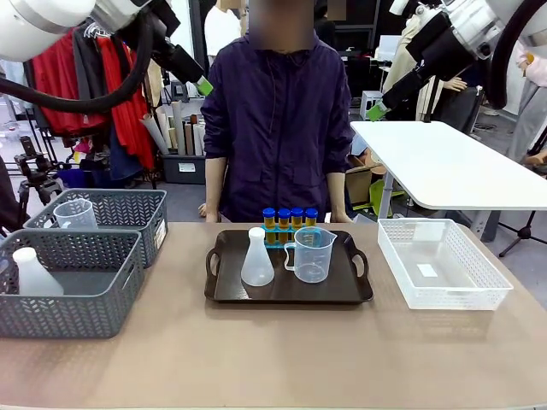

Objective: Prepare the laboratory tools.
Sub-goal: Pick up one Small flask and place it on the Handle tray.

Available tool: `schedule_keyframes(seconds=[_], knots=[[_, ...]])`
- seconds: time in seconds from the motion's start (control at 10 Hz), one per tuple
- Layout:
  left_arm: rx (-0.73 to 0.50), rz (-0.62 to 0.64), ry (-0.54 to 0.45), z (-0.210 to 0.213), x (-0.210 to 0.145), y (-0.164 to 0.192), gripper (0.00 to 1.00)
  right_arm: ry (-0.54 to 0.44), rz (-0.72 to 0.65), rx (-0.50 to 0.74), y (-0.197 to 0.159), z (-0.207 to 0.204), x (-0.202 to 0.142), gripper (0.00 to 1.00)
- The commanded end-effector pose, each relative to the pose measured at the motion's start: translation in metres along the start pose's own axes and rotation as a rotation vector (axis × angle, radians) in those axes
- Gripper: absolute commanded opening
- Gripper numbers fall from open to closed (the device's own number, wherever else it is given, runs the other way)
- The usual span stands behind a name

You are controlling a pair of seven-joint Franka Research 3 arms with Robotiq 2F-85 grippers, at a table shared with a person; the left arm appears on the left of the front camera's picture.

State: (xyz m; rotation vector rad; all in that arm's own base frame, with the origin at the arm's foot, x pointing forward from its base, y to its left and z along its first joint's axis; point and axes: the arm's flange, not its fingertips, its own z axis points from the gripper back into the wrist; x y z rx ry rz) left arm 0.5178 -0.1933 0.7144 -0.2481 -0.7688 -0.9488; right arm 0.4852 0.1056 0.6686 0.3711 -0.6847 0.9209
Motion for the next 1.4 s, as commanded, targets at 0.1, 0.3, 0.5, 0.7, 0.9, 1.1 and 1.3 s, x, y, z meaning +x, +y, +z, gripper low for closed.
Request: schedule_keyframes(seconds=[0.1,0.3,0.5,0.7,0.9,1.1,1.3], knots=[[-0.013,0.000,-0.036,-0.0016,0.0004,0.0047,1.00,-0.005,0.001,0.004,-0.0003,0.0011,0.0003,1.00],[-0.004,-0.002,0.000,-0.0032,0.0011,-0.0005,1.00,-0.005,0.001,0.004,-0.0003,0.0011,0.0003,1.00],[-0.004,-0.002,0.000,-0.0032,0.0011,-0.0005,1.00,-0.005,0.001,0.004,-0.0003,0.0011,0.0003,1.00],[-0.004,-0.002,0.000,-0.0032,0.0011,-0.0005,1.00,-0.005,0.001,0.004,-0.0003,0.0011,0.0003,1.00],[-0.004,-0.002,0.000,-0.0032,0.0011,-0.0005,1.00,-0.005,0.001,0.004,-0.0003,0.0011,0.0003,1.00],[-0.004,-0.002,0.000,-0.0032,0.0011,-0.0005,1.00,-0.005,0.001,0.004,-0.0003,0.0011,0.0003,1.00],[-0.004,-0.002,0.000,-0.0032,0.0011,-0.0005,1.00,-0.005,0.001,0.004,-0.0003,0.0011,0.0003,1.00]])
